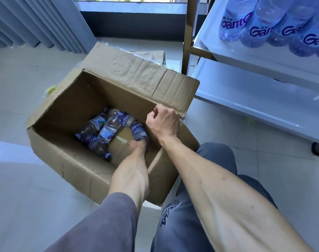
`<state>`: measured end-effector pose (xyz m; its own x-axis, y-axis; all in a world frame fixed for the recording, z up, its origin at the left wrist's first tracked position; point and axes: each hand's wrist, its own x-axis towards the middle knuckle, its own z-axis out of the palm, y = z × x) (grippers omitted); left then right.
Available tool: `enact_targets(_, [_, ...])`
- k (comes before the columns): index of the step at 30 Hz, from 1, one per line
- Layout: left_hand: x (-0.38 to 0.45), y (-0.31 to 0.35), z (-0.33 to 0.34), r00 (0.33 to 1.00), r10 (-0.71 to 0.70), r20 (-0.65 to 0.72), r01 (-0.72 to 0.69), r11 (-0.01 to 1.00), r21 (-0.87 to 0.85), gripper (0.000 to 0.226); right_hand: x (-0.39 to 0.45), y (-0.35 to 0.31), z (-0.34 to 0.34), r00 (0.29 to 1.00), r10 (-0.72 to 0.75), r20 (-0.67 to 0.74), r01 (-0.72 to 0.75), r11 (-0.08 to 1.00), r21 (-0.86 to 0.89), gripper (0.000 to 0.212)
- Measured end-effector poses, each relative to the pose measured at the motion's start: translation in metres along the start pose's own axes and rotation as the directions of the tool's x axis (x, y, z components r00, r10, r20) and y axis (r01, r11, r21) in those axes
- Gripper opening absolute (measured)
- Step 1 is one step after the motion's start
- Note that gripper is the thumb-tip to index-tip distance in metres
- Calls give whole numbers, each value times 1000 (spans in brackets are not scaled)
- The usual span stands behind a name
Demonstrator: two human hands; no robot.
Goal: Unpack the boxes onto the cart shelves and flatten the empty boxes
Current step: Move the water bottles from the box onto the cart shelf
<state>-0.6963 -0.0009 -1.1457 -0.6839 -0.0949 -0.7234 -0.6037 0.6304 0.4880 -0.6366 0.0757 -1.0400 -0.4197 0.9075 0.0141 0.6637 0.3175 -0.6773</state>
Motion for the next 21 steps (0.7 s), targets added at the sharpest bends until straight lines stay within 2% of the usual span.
enact_targets(4, [-4, 1, -10, 985, 85, -152, -81, 996, 31, 78, -1, 1, -3, 1000, 19, 1, -19, 999, 29, 17])
enact_targets(7, [-12, 4, -15, 979, 95, -180, -100, 995, -17, 80, -3, 1, -5, 1000, 19, 15, -20, 999, 36, 20])
enact_targets(10, [-29, 1, -24, 989, 128, -78, -128, 992, 3, 70, -6, 0, -9, 997, 13, 80, -15, 1000, 18, 22])
enact_targets(13, [-58, 16, -34, 938, 191, -291, -207, 978, -25, 43, -7, 2, -17, 987, 35, 158, -40, 999, 28, 22])
enact_targets(14, [-70, 26, -38, 919, 272, -286, -288, 957, -15, 40, -8, 4, -19, 983, 35, 181, -43, 998, 42, 22])
enact_targets(15, [-78, 32, -42, 889, 385, -249, -390, 920, 31, 42, -9, 6, -21, 981, 23, 195, -35, 998, 59, 23])
enact_targets(17, [-90, 43, -53, 780, 586, -219, -585, 807, 77, 51, -12, 9, -24, 975, -26, 219, 7, 996, 89, 28])
enact_targets(21, [-119, 63, -69, 540, 804, -249, -827, 562, 24, 50, -17, 4, -38, 926, -120, 359, 53, 980, 191, 57])
